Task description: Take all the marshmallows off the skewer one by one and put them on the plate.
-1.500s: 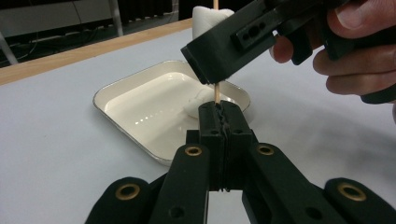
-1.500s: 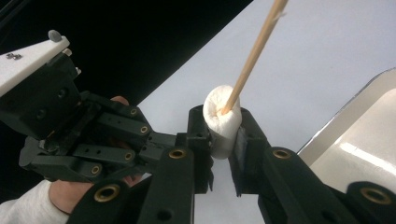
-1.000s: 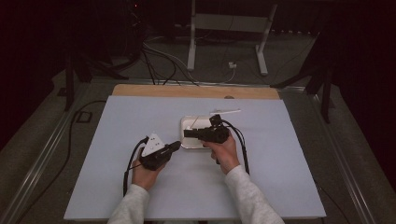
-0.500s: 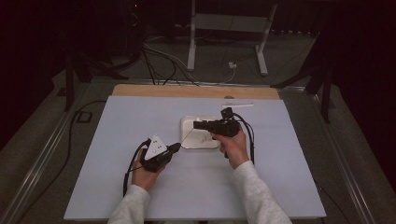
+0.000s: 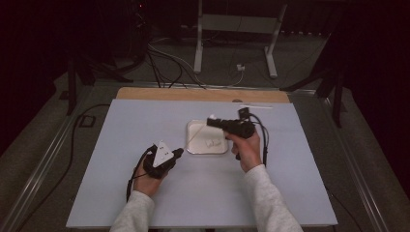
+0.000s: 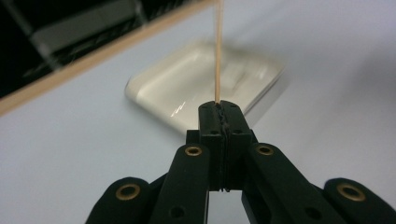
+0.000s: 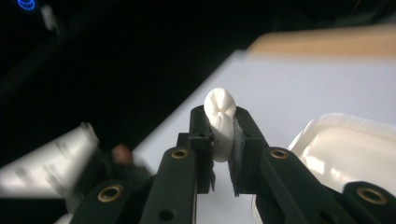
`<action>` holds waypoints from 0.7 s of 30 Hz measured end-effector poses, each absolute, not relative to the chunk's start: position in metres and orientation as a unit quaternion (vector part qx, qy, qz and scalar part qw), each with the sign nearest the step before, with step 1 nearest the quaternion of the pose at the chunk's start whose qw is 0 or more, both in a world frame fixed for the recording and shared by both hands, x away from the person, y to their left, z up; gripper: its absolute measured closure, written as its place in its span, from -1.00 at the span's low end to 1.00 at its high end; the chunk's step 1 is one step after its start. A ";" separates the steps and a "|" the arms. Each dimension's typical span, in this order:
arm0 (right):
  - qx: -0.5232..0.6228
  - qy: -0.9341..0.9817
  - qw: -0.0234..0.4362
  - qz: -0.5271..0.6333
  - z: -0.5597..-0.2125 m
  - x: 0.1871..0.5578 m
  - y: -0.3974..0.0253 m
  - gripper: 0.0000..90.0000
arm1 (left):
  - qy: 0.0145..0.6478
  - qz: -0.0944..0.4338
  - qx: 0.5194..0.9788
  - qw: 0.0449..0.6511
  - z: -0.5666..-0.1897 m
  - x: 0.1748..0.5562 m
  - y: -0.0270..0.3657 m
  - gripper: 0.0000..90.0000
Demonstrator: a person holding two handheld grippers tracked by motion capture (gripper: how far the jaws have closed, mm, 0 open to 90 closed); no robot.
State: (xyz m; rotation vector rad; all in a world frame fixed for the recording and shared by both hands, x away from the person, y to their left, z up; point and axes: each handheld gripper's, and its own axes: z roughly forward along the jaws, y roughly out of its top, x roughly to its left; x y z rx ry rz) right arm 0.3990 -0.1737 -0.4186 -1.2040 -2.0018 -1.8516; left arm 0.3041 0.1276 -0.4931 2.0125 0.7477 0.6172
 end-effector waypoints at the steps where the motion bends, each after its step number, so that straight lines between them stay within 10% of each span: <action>1: -0.408 -0.660 0.072 -0.627 -0.414 0.400 -0.183 0.81 | 0.311 0.243 0.802 0.448 -0.492 0.306 0.132 1.00; 21: -0.431 -0.764 -0.021 -0.480 -0.445 0.405 -0.178 0.73 | 0.355 0.189 0.774 0.490 -0.481 0.311 0.125 1.00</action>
